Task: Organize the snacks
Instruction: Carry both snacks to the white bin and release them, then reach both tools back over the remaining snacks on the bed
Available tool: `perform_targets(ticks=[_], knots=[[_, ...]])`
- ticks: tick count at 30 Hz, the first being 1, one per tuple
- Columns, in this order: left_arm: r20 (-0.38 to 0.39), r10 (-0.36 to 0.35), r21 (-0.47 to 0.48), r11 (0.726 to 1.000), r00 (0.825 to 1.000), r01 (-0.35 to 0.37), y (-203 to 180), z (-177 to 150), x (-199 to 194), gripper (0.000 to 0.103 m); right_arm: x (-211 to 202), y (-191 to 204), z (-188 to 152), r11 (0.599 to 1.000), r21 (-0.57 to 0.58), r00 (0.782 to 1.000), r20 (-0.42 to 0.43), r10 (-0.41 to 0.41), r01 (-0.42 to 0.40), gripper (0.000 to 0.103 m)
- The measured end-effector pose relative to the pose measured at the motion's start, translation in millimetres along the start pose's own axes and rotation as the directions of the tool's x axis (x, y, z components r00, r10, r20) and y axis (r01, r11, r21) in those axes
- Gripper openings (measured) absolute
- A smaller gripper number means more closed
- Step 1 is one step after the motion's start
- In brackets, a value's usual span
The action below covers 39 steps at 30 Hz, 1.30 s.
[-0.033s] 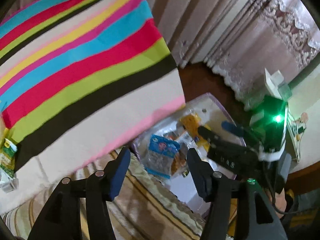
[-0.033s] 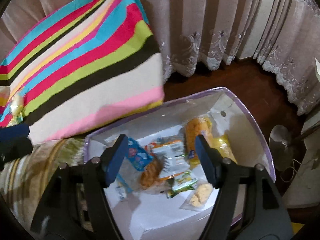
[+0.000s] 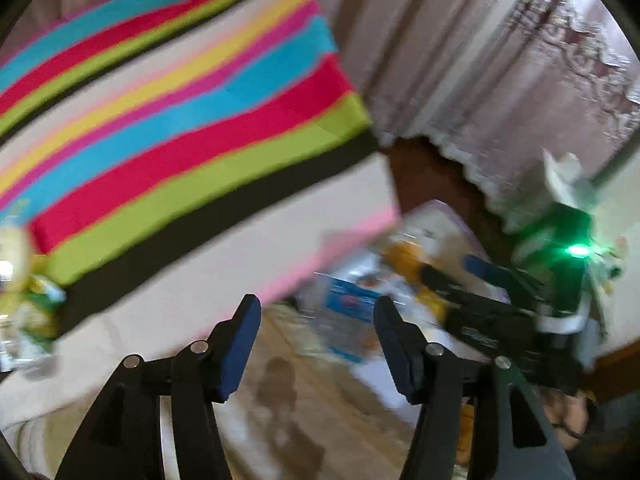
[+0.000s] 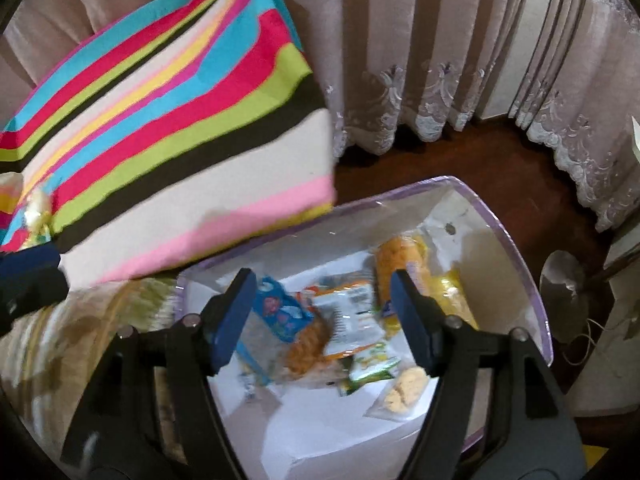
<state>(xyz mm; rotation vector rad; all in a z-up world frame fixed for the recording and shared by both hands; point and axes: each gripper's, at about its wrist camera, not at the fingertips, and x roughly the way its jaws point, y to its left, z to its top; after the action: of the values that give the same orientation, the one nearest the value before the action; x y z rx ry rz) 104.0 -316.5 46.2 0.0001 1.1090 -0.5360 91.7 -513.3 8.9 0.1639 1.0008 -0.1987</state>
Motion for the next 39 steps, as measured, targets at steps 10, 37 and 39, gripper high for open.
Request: perform_targets(ticks=[10, 37, 39], knots=[[0.170, 0.263, -0.312, 0.929, 0.950, -0.202, 148.8, -41.1, -87.7, 0.060, -53.7, 112.4, 25.6, 0.980, -0.069, 0.980, 0.061, 0.189, -0.184, 0.083], [0.135, 0.363, -0.601, 0.770, 0.922, -0.215, 259.2, -155.8, -100.9, 0.059, -24.7, 301.4, -43.7, 0.911, -0.406, 0.980, 0.138, 0.141, -0.074, 0.084], [0.129, 0.357, -0.584, 0.781, 0.925, -0.220, 256.7, -152.4, -97.7, 0.059, -19.5, 305.6, -45.8, 0.903, -0.424, 0.983, 0.126, 0.130, -0.065, 0.084]])
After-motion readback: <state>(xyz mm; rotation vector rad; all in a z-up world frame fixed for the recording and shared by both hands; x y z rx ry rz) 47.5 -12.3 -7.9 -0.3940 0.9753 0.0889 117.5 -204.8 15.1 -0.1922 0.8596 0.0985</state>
